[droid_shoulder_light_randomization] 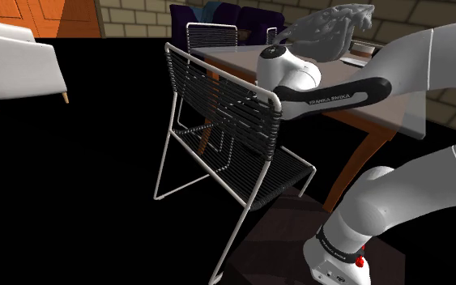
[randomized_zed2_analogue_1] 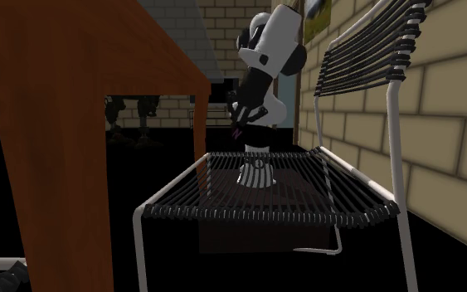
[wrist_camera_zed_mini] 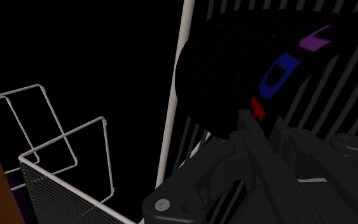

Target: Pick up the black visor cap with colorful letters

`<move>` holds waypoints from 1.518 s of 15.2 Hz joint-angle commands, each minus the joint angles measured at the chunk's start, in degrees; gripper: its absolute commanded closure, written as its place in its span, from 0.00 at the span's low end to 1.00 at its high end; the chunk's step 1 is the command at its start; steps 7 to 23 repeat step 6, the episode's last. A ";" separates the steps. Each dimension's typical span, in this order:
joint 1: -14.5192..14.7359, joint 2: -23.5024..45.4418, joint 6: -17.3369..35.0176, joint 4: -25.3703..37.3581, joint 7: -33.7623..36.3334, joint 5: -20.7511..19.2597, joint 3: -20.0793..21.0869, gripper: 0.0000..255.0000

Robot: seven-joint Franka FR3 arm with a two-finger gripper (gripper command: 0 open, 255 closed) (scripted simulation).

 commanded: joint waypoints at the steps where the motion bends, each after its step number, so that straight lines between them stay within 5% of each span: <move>1: 0.14 -0.79 -1.78 1.17 -0.96 0.48 -0.07 1.00; 23: 0.32 -1.50 -4.11 2.99 -2.07 1.06 -0.08 1.00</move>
